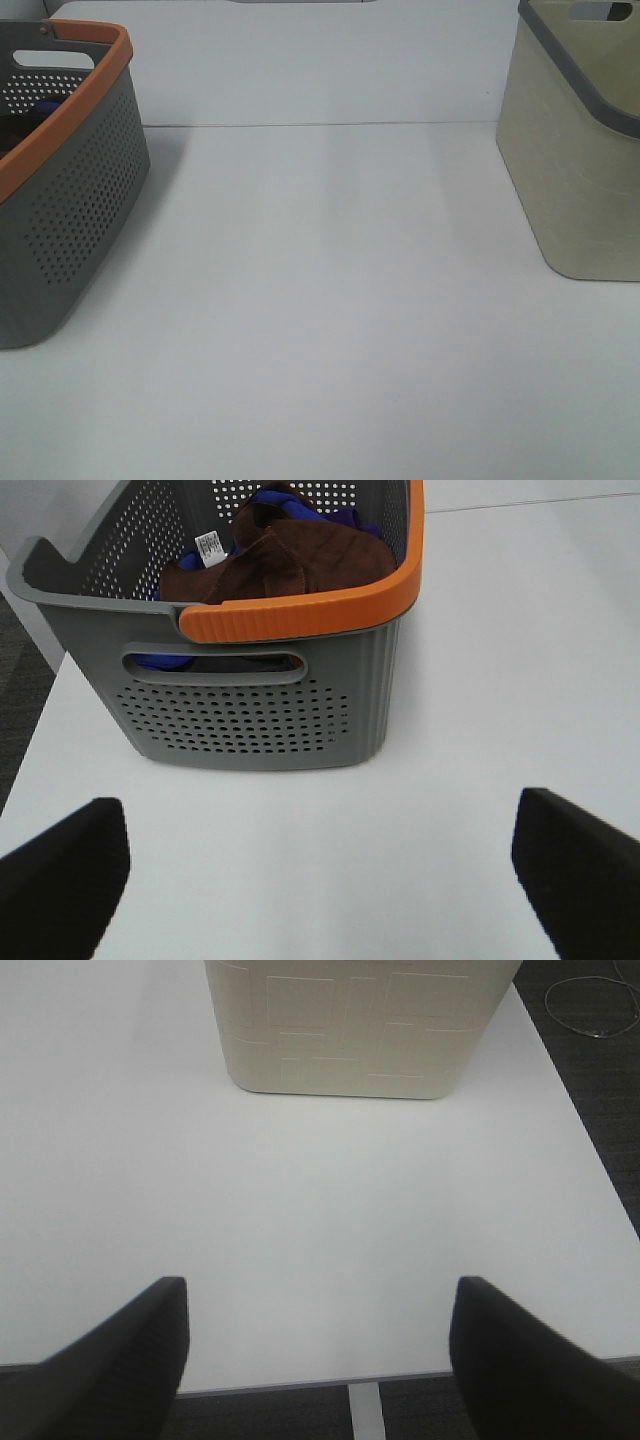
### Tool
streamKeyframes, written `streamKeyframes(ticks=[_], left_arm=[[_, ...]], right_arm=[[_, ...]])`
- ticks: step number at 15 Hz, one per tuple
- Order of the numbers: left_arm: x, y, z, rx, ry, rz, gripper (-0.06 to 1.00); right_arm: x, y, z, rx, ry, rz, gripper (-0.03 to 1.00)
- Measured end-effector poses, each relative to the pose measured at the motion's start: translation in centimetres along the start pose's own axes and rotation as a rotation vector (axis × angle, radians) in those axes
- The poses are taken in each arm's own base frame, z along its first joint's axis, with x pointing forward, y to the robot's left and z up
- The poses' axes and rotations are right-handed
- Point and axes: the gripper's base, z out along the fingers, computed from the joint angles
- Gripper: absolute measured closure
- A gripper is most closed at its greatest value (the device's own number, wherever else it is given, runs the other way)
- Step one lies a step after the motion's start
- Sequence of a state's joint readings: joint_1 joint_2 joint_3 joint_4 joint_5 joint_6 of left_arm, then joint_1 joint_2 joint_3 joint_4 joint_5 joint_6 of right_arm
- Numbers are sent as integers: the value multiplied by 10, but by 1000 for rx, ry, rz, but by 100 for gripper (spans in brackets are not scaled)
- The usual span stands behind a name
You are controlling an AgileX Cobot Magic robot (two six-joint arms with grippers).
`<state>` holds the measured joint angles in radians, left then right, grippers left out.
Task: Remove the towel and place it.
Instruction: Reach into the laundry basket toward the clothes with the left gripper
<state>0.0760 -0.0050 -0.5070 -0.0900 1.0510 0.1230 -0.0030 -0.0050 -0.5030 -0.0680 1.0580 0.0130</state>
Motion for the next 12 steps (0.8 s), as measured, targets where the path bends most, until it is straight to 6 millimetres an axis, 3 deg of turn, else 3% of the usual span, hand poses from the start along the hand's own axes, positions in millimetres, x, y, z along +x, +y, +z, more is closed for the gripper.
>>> streamKeyframes(ticks=[12], left_arm=[[0,0,0,0,0,-1,-4]], right_arm=[[0,0,0,0,0,0,24]])
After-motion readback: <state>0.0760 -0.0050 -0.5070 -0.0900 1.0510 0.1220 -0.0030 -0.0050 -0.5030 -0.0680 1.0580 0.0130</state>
